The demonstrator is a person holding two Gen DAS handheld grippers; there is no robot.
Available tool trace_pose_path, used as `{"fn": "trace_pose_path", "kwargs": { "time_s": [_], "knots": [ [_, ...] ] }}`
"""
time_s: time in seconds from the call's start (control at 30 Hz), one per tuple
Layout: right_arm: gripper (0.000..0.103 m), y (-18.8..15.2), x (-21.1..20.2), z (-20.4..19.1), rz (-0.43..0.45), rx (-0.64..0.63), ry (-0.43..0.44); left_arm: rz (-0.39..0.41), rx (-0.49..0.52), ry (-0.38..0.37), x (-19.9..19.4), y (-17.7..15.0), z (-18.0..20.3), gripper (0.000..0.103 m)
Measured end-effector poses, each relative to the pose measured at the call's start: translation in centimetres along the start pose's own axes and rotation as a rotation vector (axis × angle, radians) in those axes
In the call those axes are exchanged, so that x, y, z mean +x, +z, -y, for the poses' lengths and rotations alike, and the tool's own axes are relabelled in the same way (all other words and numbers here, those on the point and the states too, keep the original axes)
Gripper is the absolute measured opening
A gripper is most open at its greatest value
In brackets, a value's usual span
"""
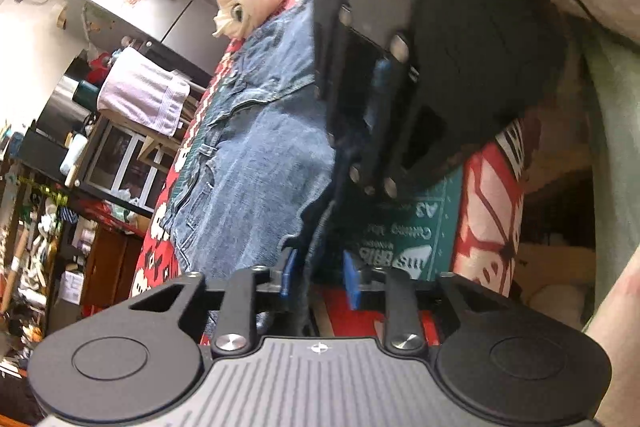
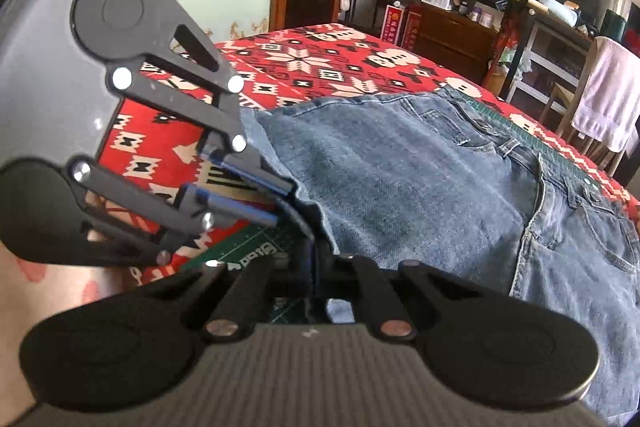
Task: Fold clothes
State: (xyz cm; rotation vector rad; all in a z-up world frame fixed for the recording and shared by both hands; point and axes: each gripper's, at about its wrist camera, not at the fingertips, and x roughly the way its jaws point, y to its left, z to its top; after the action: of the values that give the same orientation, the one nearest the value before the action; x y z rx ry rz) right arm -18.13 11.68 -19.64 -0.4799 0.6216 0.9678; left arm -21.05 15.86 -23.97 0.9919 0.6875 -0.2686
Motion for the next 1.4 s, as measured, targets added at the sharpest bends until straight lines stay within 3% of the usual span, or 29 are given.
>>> {"fn": "trace_pose_path", "kwargs": {
  "time_s": [0.07, 0.13, 0.17, 0.57, 0.73, 1.0, 1.17, 1.3, 1.4],
  "knots": [
    [0.002, 0.2, -0.2, 0.0, -0.001, 0.004, 0.010, -0.008, 0.024, 0.016, 0.4, -0.2, 0.3, 0.020],
    [0.002, 0.4, -0.3, 0.0, -0.001, 0.006, 0.024, -0.015, 0.033, 0.033, 0.7, -0.3, 0.1, 0.003],
    [0.002, 0.5, -0.3, 0.0, -0.001, 0.007, 0.031, -0.017, 0.035, 0.039, 0.8, -0.4, 0.0, 0.003],
    [0.002, 0.3, -0.2, -2.1, -0.025, -0.050, 0.064, -0.047, 0.024, -0.001, -0.4, -2.0, 0.6, 0.003],
    [0.007, 0.1, -0.8, -1.5, -0.034, 0.008, 0.102, -0.071, 0.011, 0.000, -0.4, -2.2, 0.8, 0.006],
    [0.008, -0.8, -3.8, 0.5, -0.014, 0.101, 0.136, -0.152, -0.065, 0.058, -1.4, -4.3, -1.1, 0.006],
    [0.010, -1.7, -6.8, 2.5, -0.006, 0.132, 0.085, -0.196, -0.053, 0.101, -1.0, -4.9, -1.3, 0.009],
    [0.023, -2.8, -7.9, 3.1, -0.037, 0.106, 0.041, -0.220, -0.066, 0.116, -0.3, -5.5, -1.9, 0.016],
    [0.028, -3.3, -8.6, 2.8, -0.052, 0.097, 0.035, -0.238, -0.076, 0.128, 0.1, -5.9, -2.4, 0.016]
  ]
}}
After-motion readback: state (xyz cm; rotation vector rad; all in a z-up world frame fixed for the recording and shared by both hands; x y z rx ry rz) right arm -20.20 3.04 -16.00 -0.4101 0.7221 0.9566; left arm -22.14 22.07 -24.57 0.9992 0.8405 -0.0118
